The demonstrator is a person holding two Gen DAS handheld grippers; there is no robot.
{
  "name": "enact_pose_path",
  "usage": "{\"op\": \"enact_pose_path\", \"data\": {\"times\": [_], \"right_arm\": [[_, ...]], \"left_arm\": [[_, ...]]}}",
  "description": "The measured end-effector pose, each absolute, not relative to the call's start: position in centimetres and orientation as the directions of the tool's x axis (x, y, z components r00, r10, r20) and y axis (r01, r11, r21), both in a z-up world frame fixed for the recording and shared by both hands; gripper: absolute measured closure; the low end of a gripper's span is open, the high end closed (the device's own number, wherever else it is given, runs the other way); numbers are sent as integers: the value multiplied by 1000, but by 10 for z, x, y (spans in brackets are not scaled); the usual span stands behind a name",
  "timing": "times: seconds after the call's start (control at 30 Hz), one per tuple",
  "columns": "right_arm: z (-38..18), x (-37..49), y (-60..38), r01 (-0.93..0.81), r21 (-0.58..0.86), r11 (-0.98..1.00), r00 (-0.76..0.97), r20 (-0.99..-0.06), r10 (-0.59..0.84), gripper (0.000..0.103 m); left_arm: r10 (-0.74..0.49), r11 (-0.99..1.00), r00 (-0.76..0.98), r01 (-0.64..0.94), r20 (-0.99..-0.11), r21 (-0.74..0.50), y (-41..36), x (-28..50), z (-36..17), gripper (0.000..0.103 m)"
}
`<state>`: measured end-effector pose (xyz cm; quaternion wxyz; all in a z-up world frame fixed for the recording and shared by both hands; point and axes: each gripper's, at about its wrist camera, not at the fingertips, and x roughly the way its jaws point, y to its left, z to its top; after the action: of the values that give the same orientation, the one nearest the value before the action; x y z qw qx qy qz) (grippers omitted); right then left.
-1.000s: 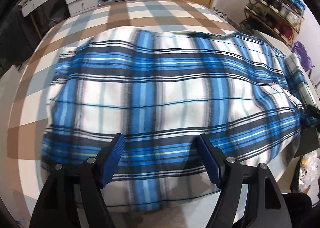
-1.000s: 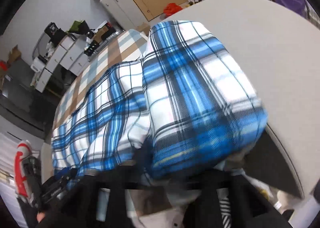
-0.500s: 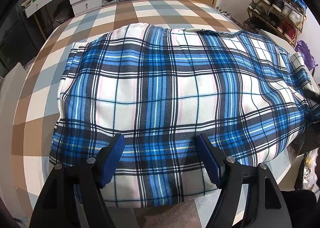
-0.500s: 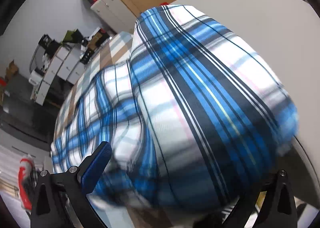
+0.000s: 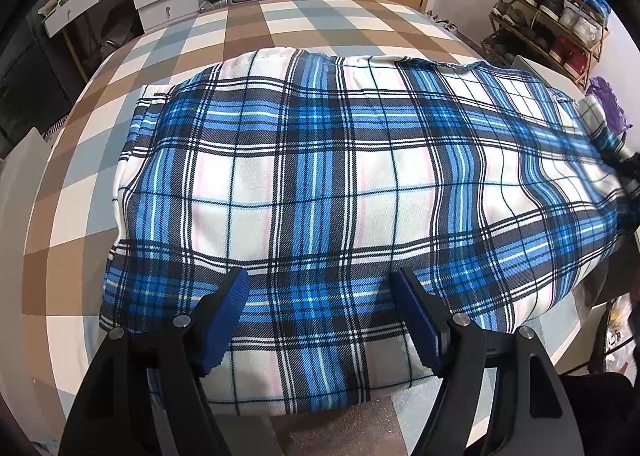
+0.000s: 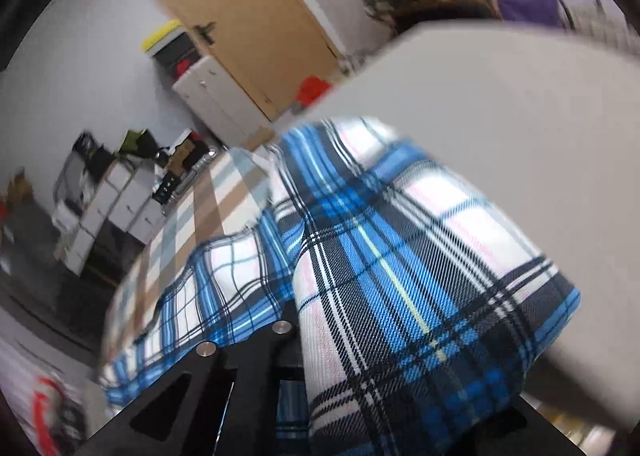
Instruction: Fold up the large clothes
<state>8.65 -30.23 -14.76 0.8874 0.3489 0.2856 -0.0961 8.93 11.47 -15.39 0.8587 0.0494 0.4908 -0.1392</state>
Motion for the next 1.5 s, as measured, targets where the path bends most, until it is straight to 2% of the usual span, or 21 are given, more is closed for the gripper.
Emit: {"op": "enact_pose_path", "data": {"times": [0.13,0.23,0.5,0.67,0.77,0.83,0.93,1.03,1.1,1.13,1.2,1.23,1.27,1.37,1.5], "right_arm": [[-112,92,-276,302,381,874,819,-572,-34,98],[-81,93,-256,229,299,926,839,-543,-33,98],[-8,120,-155,30,234,972,866,-492,91,99],[6,125,-67,-86,236,968,843,-501,197,99],[-3,126,-2,-148,179,973,824,-521,221,99],[-19,129,35,-185,127,974,808,-545,224,99],[-71,136,90,-230,54,972,735,-645,210,98],[-112,135,105,-256,42,966,666,-716,208,96],[-117,126,98,-306,94,947,651,-705,280,91],[-117,122,94,-325,117,939,646,-697,310,84],[-114,110,87,-410,185,893,601,-682,417,64],[-114,106,87,-438,209,874,581,-676,453,41],[-115,99,84,-489,247,837,541,-666,513,27],[-112,77,73,-548,275,790,513,-635,577,26],[-100,55,23,-560,380,736,520,-529,670,24]], "left_arm": [[-185,957,478,286,-858,-47,117,87,-153,32],[-193,959,482,279,-855,-60,124,83,-149,32],[-217,966,529,239,-821,-102,170,68,-123,32],[-182,983,615,140,-767,-121,227,58,-96,32],[-126,992,633,65,-764,-110,261,55,-95,32],[-139,987,622,25,-771,-158,283,55,-98,32],[-192,966,622,-18,-759,-259,306,55,-101,32],[-227,951,619,-25,-752,-307,313,57,-103,32],[-250,946,614,-9,-749,-323,311,56,-103,32],[-267,942,610,2,-746,-335,308,57,-103,32],[-302,932,598,22,-743,-361,306,59,-103,32],[-320,926,596,31,-736,-377,305,59,-102,32],[-344,916,594,44,-727,-398,302,60,-102,32],[-420,881,582,78,-697,-466,301,64,-102,32],[-507,829,540,93,-671,-552,291,72,-93,32]]}}
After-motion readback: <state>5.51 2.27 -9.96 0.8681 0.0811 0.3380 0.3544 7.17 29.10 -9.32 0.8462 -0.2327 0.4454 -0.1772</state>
